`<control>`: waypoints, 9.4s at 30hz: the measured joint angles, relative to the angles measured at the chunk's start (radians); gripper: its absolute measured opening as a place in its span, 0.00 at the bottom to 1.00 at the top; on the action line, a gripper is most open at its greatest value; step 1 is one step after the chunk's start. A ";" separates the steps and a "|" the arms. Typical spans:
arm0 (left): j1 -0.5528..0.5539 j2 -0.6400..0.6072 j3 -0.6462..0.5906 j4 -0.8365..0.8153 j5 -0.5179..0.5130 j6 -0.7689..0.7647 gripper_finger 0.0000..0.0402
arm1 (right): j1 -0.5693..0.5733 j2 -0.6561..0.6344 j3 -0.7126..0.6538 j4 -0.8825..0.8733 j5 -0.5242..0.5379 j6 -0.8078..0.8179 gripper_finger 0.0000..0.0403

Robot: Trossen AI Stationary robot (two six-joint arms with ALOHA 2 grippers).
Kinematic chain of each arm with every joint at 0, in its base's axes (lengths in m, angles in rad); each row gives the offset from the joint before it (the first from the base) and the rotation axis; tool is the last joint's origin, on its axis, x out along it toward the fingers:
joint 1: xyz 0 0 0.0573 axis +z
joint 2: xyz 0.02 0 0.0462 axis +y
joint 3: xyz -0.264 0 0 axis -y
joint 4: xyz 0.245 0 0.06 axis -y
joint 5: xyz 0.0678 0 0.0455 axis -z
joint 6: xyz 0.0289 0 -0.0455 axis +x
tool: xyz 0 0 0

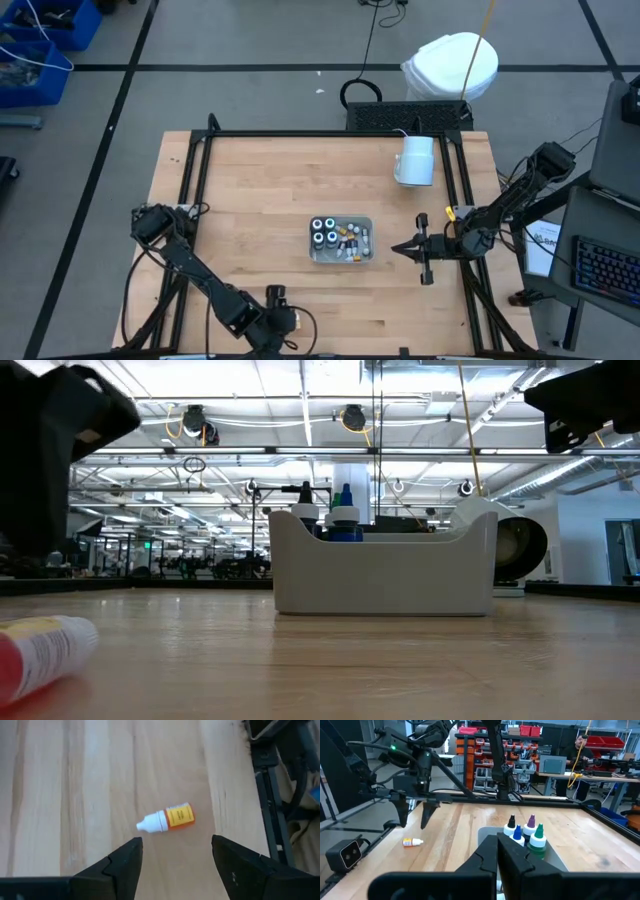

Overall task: Pick & Place food coloring
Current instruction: Put the small orange food coloring into the gray bin

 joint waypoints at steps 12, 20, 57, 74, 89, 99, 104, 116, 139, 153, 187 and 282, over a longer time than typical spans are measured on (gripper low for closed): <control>-0.013 -0.005 0.000 0.024 -0.033 -0.173 0.59 | 0.000 0.000 0.000 0.000 0.000 -0.011 0.00; 0.010 0.010 -0.001 -0.012 -0.026 0.091 0.59 | 0.000 0.000 0.000 -0.001 0.000 -0.011 0.00; 0.055 0.013 0.001 -0.009 0.006 0.670 0.59 | 0.000 0.000 0.000 -0.001 0.001 0.003 0.00; 0.072 0.083 0.001 0.073 0.072 0.801 0.59 | 0.000 0.000 0.001 -0.001 0.004 0.005 0.00; 0.125 0.083 0.000 0.073 0.170 0.677 0.40 | 0.000 0.000 0.001 -0.001 0.004 0.005 0.00; 0.125 0.084 0.000 0.075 0.169 0.729 0.12 | 0.000 0.000 0.001 -0.001 0.004 0.003 0.00; 0.124 0.085 -0.001 0.084 0.127 0.702 0.13 | 0.000 0.000 0.001 -0.001 0.004 0.003 0.00; 0.133 0.057 -0.001 0.045 0.105 0.696 0.12 | 0.000 0.000 0.001 -0.001 0.004 0.020 0.00; 0.105 0.055 0.373 -0.580 -0.165 0.700 0.12 | 0.000 0.001 0.000 0.055 -0.001 0.014 0.00; 0.128 0.055 0.377 -0.642 -0.524 0.772 0.12 | -0.032 0.350 0.265 0.211 -0.211 -0.397 0.01; 0.202 0.056 0.579 -0.635 -0.530 0.716 0.13 | -0.078 0.955 0.753 0.352 0.260 -1.137 0.40; 0.242 -0.496 -0.592 1.072 0.140 0.414 0.50 | 0.092 0.954 0.752 0.431 0.260 -1.368 0.16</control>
